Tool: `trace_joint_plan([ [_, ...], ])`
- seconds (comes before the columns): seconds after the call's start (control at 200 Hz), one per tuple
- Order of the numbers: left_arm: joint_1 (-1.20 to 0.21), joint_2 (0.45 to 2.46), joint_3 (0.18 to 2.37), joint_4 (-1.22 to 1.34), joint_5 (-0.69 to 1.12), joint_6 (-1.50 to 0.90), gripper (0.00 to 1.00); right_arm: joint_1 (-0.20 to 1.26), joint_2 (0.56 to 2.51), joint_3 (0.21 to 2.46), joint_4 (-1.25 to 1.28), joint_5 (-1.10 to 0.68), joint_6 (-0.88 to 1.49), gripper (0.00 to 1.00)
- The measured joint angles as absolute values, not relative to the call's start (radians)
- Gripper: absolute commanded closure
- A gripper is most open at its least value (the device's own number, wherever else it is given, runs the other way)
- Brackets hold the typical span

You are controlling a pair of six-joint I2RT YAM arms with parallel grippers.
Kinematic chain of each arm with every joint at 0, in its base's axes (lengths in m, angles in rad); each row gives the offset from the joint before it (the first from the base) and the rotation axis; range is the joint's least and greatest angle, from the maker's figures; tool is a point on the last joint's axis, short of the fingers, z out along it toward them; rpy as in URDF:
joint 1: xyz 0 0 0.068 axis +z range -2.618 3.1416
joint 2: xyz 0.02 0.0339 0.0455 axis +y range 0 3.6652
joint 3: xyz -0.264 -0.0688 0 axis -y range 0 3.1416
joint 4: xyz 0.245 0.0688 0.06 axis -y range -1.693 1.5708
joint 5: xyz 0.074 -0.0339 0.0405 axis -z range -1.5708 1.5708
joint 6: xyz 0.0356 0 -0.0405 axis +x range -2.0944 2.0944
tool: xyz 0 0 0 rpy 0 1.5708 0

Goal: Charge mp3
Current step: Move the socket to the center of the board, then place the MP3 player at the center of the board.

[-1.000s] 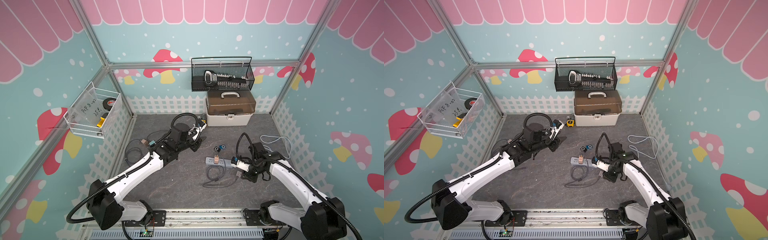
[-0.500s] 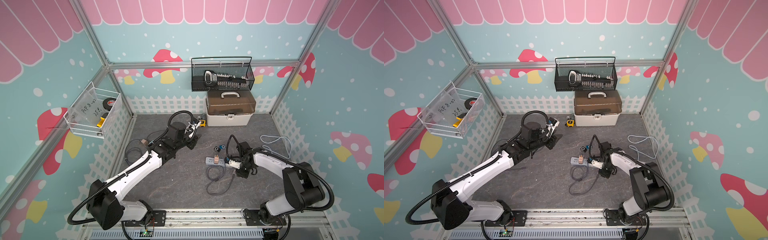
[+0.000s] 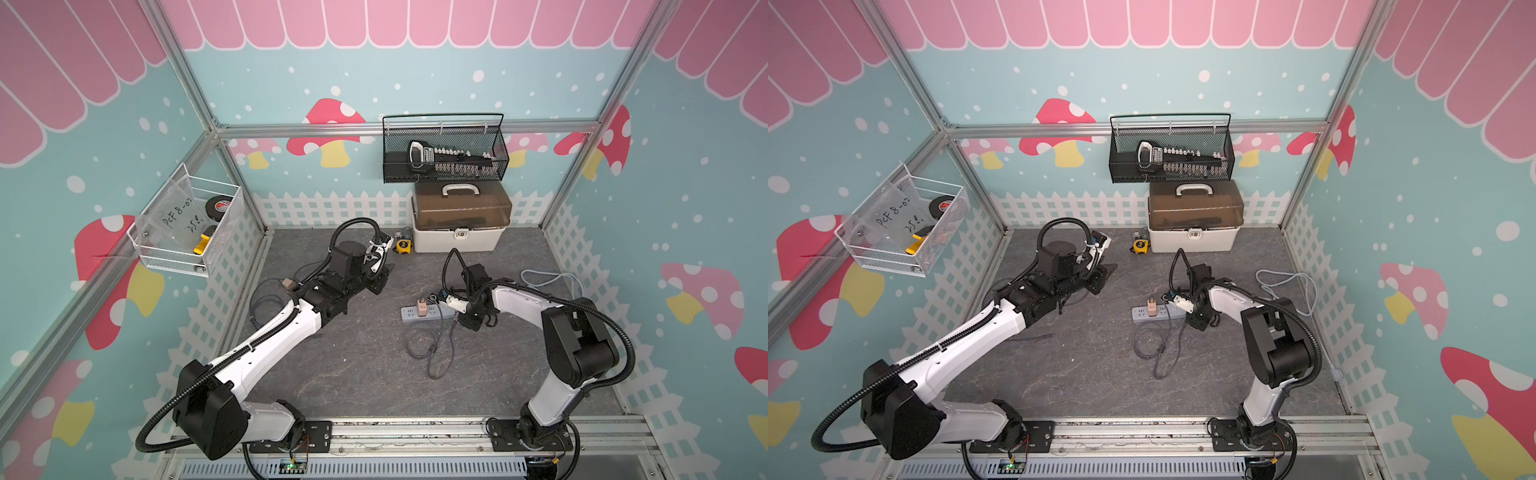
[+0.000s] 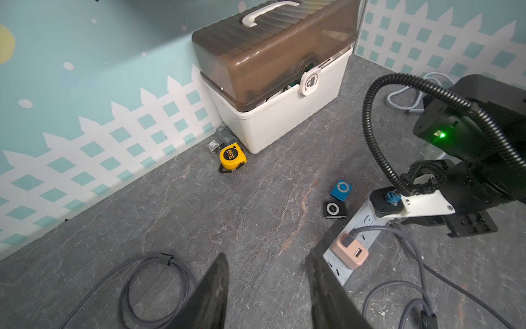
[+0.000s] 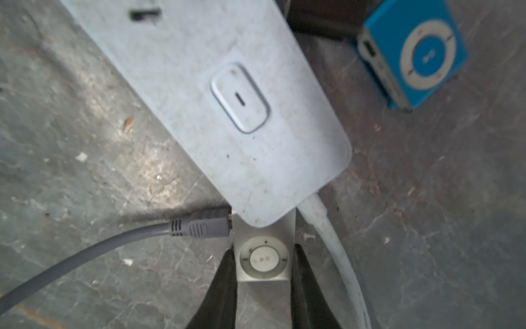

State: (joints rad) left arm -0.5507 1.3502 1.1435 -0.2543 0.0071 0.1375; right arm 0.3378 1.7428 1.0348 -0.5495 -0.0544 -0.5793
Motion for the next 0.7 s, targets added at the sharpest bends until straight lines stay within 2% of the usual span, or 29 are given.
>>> trace_joint_plan([
  [0.075,-0.532,1.350,1.143,-0.258,0.002,0.134,0.57,0.340,1.719,1.002,-0.530,-0.054,-0.607,0.88],
  [0.245,-0.485,1.342,1.135,-0.265,-0.007,0.122,0.57,0.340,1.642,0.913,-0.526,-0.052,-0.652,0.68],
  [0.31,-0.473,1.340,1.135,-0.268,-0.009,0.115,0.57,0.337,1.634,0.904,-0.525,-0.050,-0.653,0.53],
  [0.46,-0.445,1.339,1.135,-0.283,-0.012,0.091,0.56,0.315,1.602,0.876,-0.517,-0.059,-0.635,0.27],
  [0.48,-0.441,1.339,1.135,-0.285,-0.012,0.087,0.56,0.311,1.599,0.873,-0.515,-0.063,-0.638,0.18],
  [0.495,-0.437,1.339,1.135,-0.288,-0.013,0.083,0.56,0.310,1.596,0.870,-0.516,-0.062,-0.630,0.04],
  [0.505,-0.435,1.339,1.135,-0.289,-0.014,0.081,0.56,0.307,1.595,0.869,-0.516,-0.065,-0.624,0.01],
  [0.7,-0.379,1.339,1.135,-0.323,-0.039,0.026,0.56,0.290,1.564,0.856,-0.540,-0.045,-0.619,0.00],
])
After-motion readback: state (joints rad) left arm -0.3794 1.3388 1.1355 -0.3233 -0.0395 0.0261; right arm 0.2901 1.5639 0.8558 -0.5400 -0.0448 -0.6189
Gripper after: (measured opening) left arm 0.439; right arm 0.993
